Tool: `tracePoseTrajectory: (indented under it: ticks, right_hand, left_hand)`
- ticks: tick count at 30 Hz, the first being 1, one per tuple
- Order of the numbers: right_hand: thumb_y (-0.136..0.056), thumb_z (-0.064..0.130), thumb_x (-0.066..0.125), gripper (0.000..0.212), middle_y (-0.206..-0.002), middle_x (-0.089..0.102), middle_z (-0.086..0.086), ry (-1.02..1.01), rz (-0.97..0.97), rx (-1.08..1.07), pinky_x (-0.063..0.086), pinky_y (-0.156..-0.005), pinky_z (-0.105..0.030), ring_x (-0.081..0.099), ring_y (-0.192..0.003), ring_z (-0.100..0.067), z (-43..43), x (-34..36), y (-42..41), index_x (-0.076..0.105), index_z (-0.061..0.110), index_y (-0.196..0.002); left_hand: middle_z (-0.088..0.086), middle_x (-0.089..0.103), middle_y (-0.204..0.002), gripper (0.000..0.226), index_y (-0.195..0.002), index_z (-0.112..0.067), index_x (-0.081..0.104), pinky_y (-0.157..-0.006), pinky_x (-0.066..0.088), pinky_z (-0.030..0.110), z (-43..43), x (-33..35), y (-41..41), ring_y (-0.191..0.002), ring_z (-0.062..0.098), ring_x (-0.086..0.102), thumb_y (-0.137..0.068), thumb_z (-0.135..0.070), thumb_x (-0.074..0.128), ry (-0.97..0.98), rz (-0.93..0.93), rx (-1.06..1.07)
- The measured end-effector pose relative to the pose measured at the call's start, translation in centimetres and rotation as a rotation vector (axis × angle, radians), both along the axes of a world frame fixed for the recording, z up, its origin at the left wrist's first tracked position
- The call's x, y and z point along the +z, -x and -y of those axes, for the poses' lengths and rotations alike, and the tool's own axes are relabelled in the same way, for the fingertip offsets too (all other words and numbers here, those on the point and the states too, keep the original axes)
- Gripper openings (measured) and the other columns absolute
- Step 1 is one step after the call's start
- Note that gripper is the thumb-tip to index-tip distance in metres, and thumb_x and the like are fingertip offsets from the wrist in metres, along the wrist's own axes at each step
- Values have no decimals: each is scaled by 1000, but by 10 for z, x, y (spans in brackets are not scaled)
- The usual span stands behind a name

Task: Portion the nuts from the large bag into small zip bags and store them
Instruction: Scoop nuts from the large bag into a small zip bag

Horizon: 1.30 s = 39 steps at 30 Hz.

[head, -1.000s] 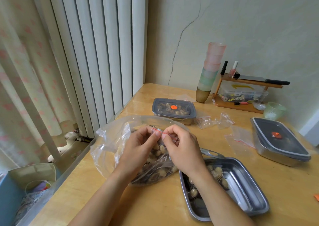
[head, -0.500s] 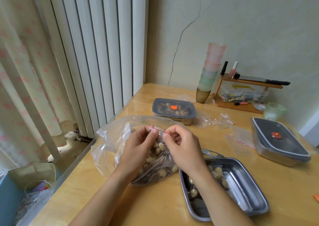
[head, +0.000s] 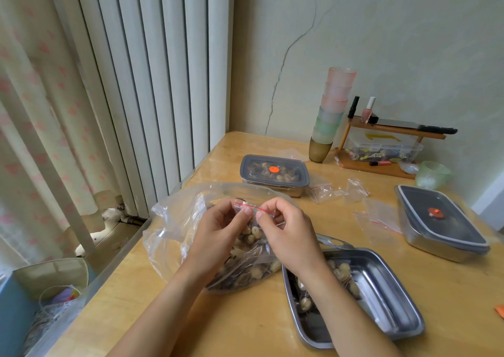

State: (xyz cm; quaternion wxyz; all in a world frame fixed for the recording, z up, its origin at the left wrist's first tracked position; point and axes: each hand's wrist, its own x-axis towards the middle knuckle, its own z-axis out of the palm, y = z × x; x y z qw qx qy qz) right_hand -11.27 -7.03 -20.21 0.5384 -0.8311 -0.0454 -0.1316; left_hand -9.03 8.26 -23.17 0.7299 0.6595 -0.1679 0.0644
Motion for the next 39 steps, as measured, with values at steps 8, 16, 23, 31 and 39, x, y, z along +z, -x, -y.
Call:
tracePoseTrajectory:
  ticks: [8,16,23,31,39]
  right_hand:
    - [-97,23,68,15,-77,68,-2,-5,15,-19,45,-59,-18,59,-67,-13,1,1,1,66,19,-82]
    - [-96,24,69,15,-77,68,-3,-20,21,-17,47,-60,-23,60,-72,-18,1,0,1,67,20,-82]
    - [-97,25,68,15,-77,68,0,0,30,-19,46,-60,-21,58,-67,-11,1,-2,-1,68,22,-82]
    - [-96,22,68,14,-72,68,-2,17,54,-32,46,-58,-21,58,-63,-13,1,-3,-2,69,21,-82]
    - [-97,21,69,16,-66,65,0,84,125,-40,43,-54,-20,53,-57,-6,1,-4,-1,68,22,-80]
  left_hand:
    - [22,68,-87,16,-100,-4,72,-72,50,32,0,0,1,-78,17,59,-102,-17,63,-12,-3,-28]
    - [22,64,-86,18,-101,1,70,-70,49,30,0,-2,0,-78,17,57,-102,-16,63,11,-24,-23]
    - [27,67,-92,18,-102,1,71,-73,50,26,1,0,1,-81,16,60,-102,-15,62,12,-20,-13]
    - [29,67,-96,19,-102,-2,71,-76,50,36,0,-3,-1,-83,20,61,-103,-18,61,-6,-31,-1]
    - [12,69,-86,17,-101,-4,72,-73,50,37,0,-3,-1,-78,17,60,-102,-18,62,-4,-39,-11]
